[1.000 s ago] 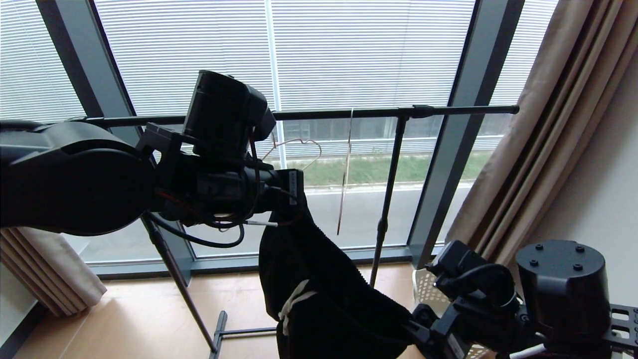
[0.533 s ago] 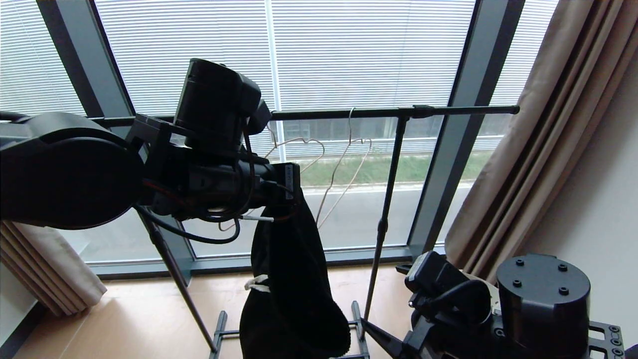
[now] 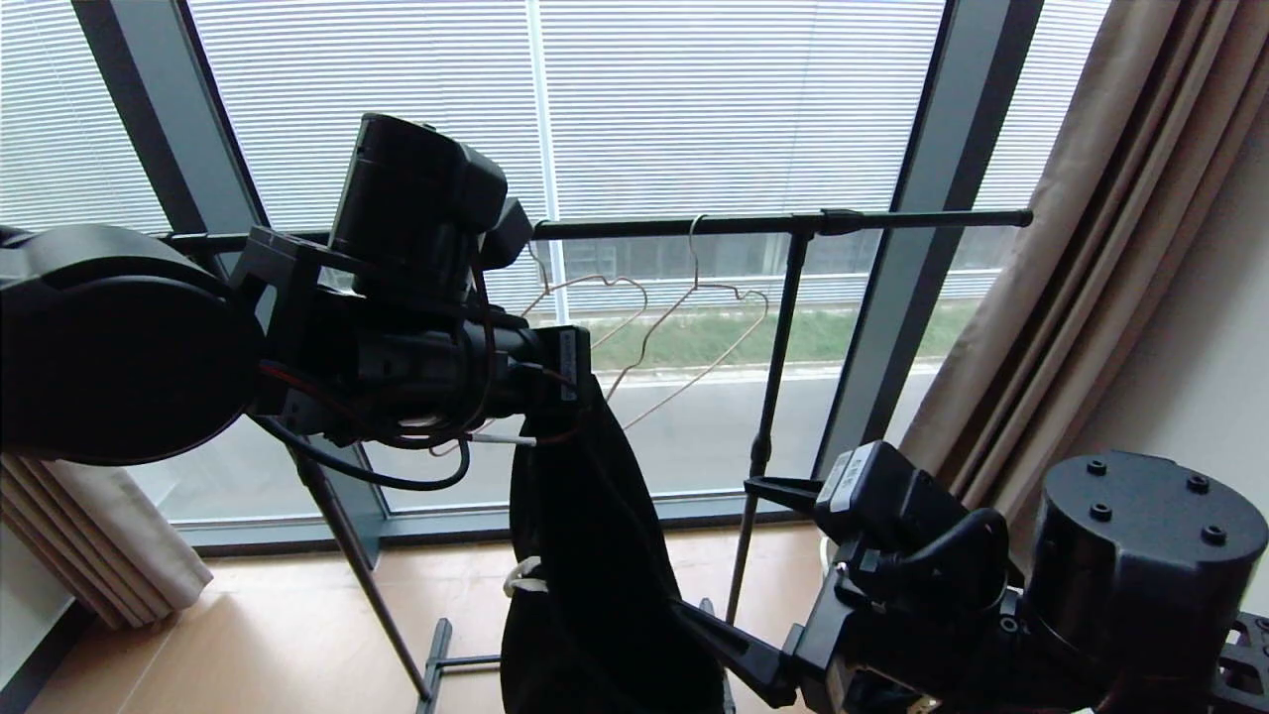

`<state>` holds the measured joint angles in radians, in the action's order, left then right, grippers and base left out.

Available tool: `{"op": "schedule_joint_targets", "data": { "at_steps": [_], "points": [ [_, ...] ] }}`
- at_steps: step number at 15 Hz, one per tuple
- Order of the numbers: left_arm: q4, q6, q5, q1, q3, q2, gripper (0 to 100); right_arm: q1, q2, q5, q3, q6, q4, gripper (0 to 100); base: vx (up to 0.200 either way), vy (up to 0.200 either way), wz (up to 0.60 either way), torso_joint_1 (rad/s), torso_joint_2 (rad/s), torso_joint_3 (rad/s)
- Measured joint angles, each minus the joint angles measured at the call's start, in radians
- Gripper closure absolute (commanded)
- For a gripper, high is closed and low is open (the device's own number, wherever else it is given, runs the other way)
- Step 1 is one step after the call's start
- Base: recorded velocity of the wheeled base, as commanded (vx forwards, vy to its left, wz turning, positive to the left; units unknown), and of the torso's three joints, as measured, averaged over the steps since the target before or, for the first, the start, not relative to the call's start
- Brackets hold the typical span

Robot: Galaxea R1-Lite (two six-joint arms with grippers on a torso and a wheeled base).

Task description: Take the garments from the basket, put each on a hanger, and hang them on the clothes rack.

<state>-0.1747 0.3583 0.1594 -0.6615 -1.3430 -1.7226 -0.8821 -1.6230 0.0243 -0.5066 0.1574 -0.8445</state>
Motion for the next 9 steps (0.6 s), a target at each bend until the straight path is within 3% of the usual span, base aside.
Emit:
{"op": "schedule_joint_targets", "data": {
  "at_steps": [6,9],
  "points": [
    [0.000,-0.001,0.000,-0.009,0.011,0.008,100,0.015,-0.185,0.006,-0.081,-0.103,0.002,0,0.000,0.000,0.00,0.000,0.00,0.000],
    [0.000,-0.001,-0.003,-0.011,0.027,0.018,100,0.036,-0.270,0.003,-0.089,-0.116,0.000,0,0.000,0.000,0.00,0.000,0.00,0.000]
  ]
}}
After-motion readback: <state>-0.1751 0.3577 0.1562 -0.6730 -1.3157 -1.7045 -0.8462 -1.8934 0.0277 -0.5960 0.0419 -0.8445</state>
